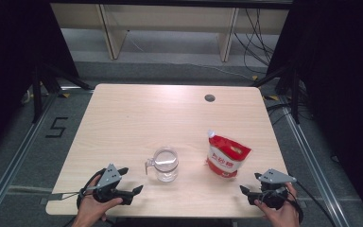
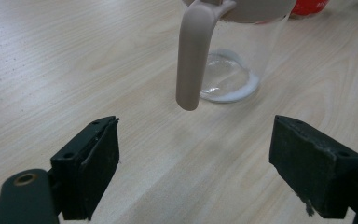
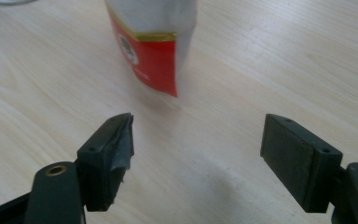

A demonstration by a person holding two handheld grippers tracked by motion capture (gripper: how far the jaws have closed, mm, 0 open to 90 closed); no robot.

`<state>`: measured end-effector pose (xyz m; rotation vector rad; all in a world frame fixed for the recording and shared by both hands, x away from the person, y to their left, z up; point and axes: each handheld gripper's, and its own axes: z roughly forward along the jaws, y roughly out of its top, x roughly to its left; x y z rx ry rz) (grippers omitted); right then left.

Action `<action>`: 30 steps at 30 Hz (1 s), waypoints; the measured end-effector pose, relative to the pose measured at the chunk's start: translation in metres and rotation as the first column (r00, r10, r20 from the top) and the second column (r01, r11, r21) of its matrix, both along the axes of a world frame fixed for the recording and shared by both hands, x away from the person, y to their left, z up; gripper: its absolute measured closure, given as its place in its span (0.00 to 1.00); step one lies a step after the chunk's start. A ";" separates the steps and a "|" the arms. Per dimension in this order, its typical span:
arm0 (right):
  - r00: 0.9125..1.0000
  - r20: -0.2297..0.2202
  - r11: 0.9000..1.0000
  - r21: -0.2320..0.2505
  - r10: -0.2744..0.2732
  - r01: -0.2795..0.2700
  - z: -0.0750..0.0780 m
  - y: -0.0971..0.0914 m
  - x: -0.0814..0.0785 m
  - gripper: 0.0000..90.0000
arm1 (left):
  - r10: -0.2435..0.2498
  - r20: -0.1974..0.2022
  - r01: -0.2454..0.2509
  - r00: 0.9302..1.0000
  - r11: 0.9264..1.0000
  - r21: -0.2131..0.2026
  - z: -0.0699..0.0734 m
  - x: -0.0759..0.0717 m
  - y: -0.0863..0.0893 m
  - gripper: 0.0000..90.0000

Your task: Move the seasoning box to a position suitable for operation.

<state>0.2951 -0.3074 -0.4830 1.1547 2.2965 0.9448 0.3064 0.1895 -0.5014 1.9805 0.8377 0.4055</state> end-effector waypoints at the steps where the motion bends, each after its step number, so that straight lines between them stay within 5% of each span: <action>1: 0.999 0.032 1.000 -0.012 0.015 -0.015 -0.001 -0.001 0.001 0.30 | -0.001 0.000 0.001 1.000 1.000 0.001 0.000 0.000 0.000 0.18; 6: 1.000 -0.003 1.000 0.010 -0.003 0.003 -0.001 0.000 -0.003 0.30 | -0.013 0.017 0.012 1.000 1.000 0.014 0.000 0.001 0.000 0.17; 13: 0.999 0.031 1.000 -0.003 0.021 -0.021 0.000 0.001 -0.005 0.30 | -0.009 0.024 0.009 1.000 1.000 0.017 0.000 0.001 0.001 0.18; 17: 0.999 0.034 1.000 0.002 0.011 -0.011 0.001 0.001 -0.006 0.29 | 0.010 -0.001 -0.010 1.000 1.000 -0.026 0.000 0.000 0.000 0.18; 21: 0.999 0.050 1.000 -0.009 0.013 -0.013 0.002 0.000 -0.007 0.28 | 0.006 0.004 -0.006 1.000 1.000 -0.016 -0.001 0.003 0.000 0.18; 23: 1.000 0.023 1.000 0.020 -0.008 0.007 0.002 0.003 -0.010 0.27 | 0.024 -0.002 -0.024 1.000 0.999 -0.031 0.000 0.003 -0.004 0.18; 25: 0.998 0.056 1.000 0.011 -0.001 0.000 0.003 0.002 -0.011 0.26 | 0.031 -0.002 -0.031 1.000 0.999 -0.034 0.001 0.003 -0.005 0.19; 30: 0.999 0.039 0.999 0.054 -0.007 0.004 0.004 0.004 -0.014 0.23 | 0.041 0.001 -0.040 0.999 0.997 -0.062 0.003 0.009 -0.015 0.27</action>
